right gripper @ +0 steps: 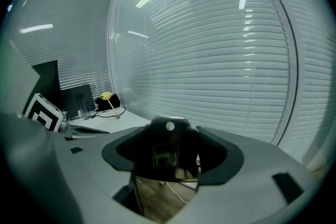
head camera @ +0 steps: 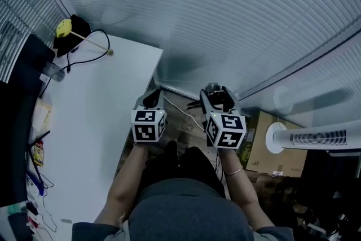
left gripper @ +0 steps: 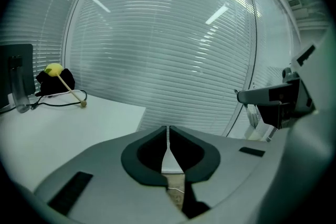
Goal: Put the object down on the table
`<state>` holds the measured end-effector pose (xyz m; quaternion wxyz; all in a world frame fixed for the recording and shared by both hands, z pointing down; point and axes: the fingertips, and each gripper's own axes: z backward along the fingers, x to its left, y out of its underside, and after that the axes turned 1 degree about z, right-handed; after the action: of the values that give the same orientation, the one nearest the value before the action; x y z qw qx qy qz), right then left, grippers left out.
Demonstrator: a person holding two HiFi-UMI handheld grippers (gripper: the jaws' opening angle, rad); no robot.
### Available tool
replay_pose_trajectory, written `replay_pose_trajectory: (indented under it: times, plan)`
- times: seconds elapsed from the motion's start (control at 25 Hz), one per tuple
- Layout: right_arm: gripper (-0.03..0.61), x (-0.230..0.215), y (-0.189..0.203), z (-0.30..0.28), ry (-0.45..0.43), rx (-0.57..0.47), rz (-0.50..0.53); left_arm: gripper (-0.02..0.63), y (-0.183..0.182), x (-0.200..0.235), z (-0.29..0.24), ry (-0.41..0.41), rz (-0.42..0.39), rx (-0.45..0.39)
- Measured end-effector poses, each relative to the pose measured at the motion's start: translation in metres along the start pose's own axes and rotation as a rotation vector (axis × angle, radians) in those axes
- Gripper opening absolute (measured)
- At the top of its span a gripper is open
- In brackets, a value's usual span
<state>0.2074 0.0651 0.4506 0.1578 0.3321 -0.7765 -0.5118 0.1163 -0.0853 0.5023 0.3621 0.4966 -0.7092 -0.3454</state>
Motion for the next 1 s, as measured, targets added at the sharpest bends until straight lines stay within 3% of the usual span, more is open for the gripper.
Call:
replay_pose_trajectory:
  times: [0.28,0.68,1.0]
  plan:
    - [0.298,0.037,-0.022,-0.051,-0.141,0.009,0.08,0.031,-0.002,0.046,0.007,-0.122,0.077,-0.022]
    - [0.298,0.111,-0.053,-0.139,-0.42,0.052,0.24,0.031,-0.011,0.12,0.021,-0.372,0.241,-0.076]
    - [0.298,0.166,-0.067,-0.185,-0.606,0.073,0.376,0.031,-0.009,0.153,0.043,-0.552,0.346,-0.116]
